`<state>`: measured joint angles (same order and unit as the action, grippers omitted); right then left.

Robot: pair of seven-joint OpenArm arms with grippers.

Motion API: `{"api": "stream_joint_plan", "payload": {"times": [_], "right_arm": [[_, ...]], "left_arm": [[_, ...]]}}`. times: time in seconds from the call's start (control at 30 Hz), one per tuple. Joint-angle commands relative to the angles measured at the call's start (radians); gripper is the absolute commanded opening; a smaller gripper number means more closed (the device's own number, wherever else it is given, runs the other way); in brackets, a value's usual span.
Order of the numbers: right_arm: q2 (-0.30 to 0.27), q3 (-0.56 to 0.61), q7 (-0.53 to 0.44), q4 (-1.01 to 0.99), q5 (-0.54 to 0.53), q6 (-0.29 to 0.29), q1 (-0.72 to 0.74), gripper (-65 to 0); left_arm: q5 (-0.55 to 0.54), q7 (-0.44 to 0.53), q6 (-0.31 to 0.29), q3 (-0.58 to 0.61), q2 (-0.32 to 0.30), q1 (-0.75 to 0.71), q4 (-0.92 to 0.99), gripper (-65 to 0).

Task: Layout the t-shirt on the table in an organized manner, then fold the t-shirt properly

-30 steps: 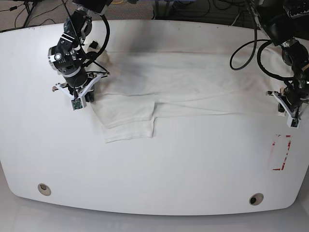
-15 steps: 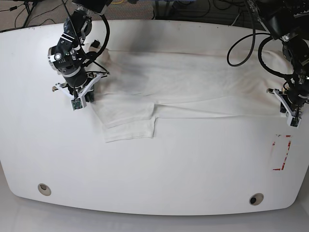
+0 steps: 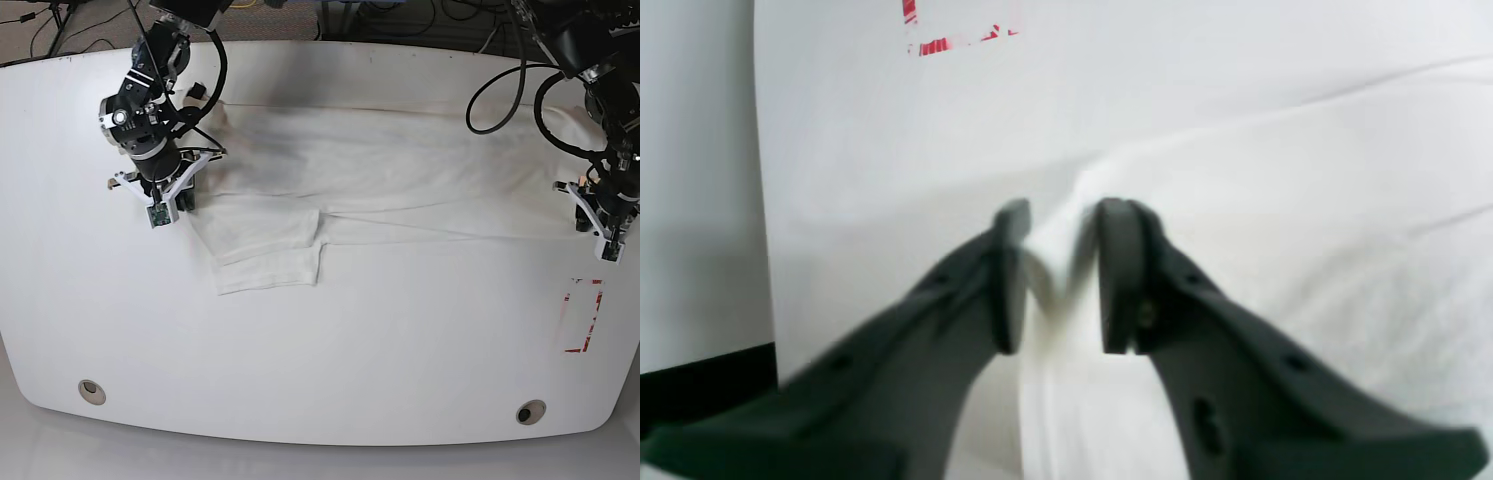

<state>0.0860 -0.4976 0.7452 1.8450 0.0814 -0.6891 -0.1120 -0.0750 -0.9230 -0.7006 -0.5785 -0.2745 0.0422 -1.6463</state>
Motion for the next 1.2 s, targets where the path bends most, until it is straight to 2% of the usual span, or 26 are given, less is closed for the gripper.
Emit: {"api": "stream_joint_plan", "payload": {"times": [0.0, 0.3, 0.47, 0.73, 0.87, 0.93, 1.17], "right_arm": [[-0.005, 0.000, -0.017, 0.018, -0.012, -0.001, 0.013, -65.0], [-0.007, 0.000, -0.017, 0.017, -0.012, -0.001, 0.013, -65.0], [-0.007, 0.000, -0.017, 0.015, -0.012, -0.001, 0.013, -65.0], [-0.007, 0.000, -0.017, 0.015, -0.012, -0.001, 0.015, -65.0], [-0.007, 0.000, -0.017, 0.015, -0.012, -0.001, 0.013, -65.0], [-0.007, 0.000, -0.017, 0.015, -0.012, -0.001, 0.013, -65.0], [-0.007, 0.000, -0.017, 0.015, -0.012, -0.001, 0.013, -65.0]], "left_arm": [[-0.009, 0.018, 0.002, -0.001, -0.018, 0.015, 0.005, -45.1], [-0.010, 0.022, 0.002, 0.001, -0.019, 0.026, 0.093, -44.7], [-0.007, 0.023, 0.002, -0.007, -0.025, 0.092, 0.192, -44.7], [-0.010, 0.026, 0.002, -0.007, -0.061, 0.140, 0.283, -44.6], [-0.004, 0.071, 0.002, -0.007, -0.062, 0.175, 0.329, -44.2], [-0.004, 0.086, 0.002, -0.007, -0.068, 0.187, 0.363, -41.9], [-0.004, 0.140, 0.002, -0.001, -0.107, 0.258, 0.507, -26.8]]}}
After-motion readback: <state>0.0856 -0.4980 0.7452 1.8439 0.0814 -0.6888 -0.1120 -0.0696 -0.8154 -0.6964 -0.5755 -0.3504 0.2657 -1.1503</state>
